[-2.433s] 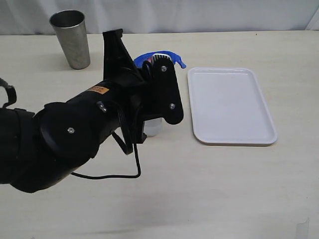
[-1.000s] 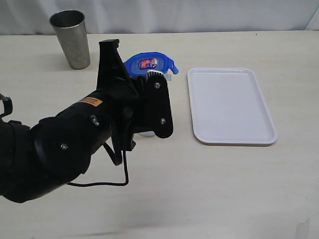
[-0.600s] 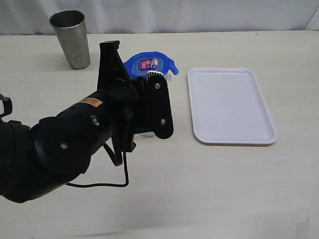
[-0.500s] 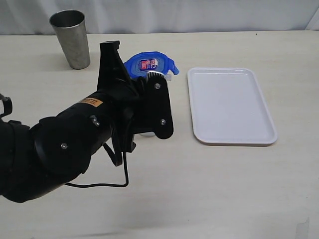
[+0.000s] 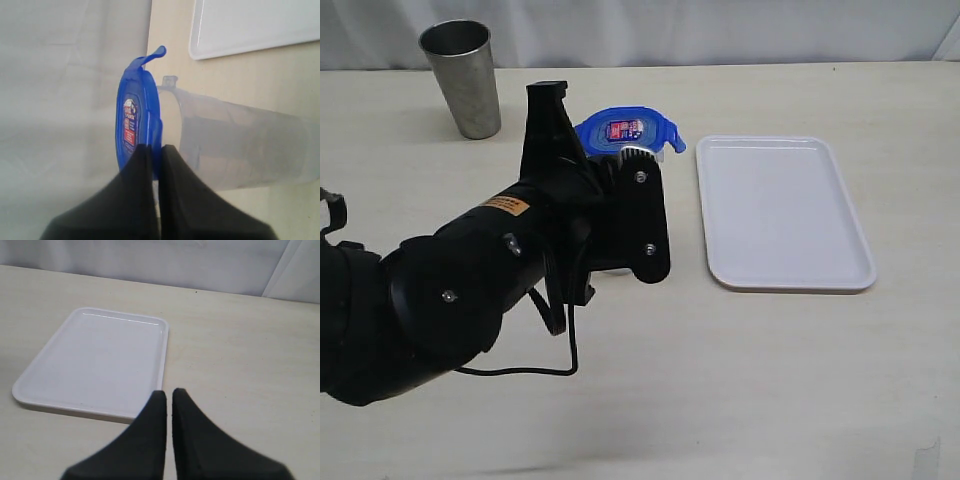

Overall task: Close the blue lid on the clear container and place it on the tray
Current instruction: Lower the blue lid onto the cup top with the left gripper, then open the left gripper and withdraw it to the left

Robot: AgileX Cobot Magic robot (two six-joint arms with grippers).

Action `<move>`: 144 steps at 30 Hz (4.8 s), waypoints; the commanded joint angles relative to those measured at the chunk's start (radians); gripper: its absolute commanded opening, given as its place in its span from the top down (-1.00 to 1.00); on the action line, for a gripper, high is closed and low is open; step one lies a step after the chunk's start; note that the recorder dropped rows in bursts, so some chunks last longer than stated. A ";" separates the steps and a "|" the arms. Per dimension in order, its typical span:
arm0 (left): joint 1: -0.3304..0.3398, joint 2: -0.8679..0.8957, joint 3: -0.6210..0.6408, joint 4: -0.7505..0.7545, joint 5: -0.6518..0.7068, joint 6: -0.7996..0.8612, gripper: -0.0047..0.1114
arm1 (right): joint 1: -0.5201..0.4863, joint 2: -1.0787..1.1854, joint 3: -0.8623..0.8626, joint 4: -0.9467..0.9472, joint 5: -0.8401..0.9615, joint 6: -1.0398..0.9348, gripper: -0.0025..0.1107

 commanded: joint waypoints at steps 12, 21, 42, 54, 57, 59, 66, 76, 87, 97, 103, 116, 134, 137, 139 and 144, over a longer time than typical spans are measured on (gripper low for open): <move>-0.002 -0.007 0.002 -0.065 0.003 0.030 0.92 | -0.002 -0.004 0.002 0.006 -0.003 0.004 0.88; -0.002 -0.007 0.002 -0.060 0.077 0.030 0.92 | -0.002 -0.004 0.002 0.006 -0.003 0.004 0.88; -0.002 -0.007 0.002 -0.063 0.020 0.030 0.92 | -0.002 -0.004 0.002 0.006 -0.003 0.004 0.88; -0.002 -0.007 0.002 -0.063 0.046 0.030 0.92 | -0.002 -0.004 0.002 0.006 -0.003 0.004 0.88; -0.002 -0.007 0.002 -0.064 0.041 0.030 0.92 | -0.002 -0.004 0.002 0.006 -0.003 0.004 0.88; -0.002 -0.007 0.002 -0.064 0.041 0.030 0.91 | -0.002 -0.004 0.002 0.006 -0.003 0.004 0.88; -0.002 -0.007 0.002 -0.067 0.041 0.030 0.39 | -0.002 -0.004 0.002 0.006 -0.003 0.004 0.88; -0.002 -0.007 0.002 -0.075 0.041 0.030 0.05 | -0.002 -0.004 0.002 0.006 -0.003 0.004 0.88; -0.002 -0.007 0.002 -0.204 0.004 0.030 -0.13 | -0.002 -0.004 0.002 0.006 -0.003 0.004 0.88; -0.002 -0.007 0.002 -0.347 -0.175 0.030 -0.13 | -0.002 -0.004 0.002 0.006 -0.003 0.004 0.88; -0.002 -0.007 0.002 -0.449 -0.224 0.030 -0.12 | -0.002 -0.004 0.002 0.006 -0.003 0.004 0.88; 0.078 -0.009 0.002 -0.340 -0.530 -0.212 0.86 | -0.002 -0.004 0.002 0.006 -0.003 0.004 0.88; 0.620 -0.009 0.002 0.809 0.238 -1.619 0.92 | -0.002 -0.004 0.002 0.006 -0.003 0.004 0.88; 0.685 -0.009 0.002 1.200 0.205 -1.972 0.92 | -0.002 -0.004 0.002 -0.056 -0.034 0.000 0.88; 0.732 -0.007 0.002 1.446 0.135 -2.217 0.92 | -0.002 -0.004 0.002 -0.088 -0.075 0.000 0.88; 0.894 0.049 0.002 1.956 -0.281 -2.644 0.92 | -0.002 -0.004 0.002 -0.106 -0.250 0.000 0.88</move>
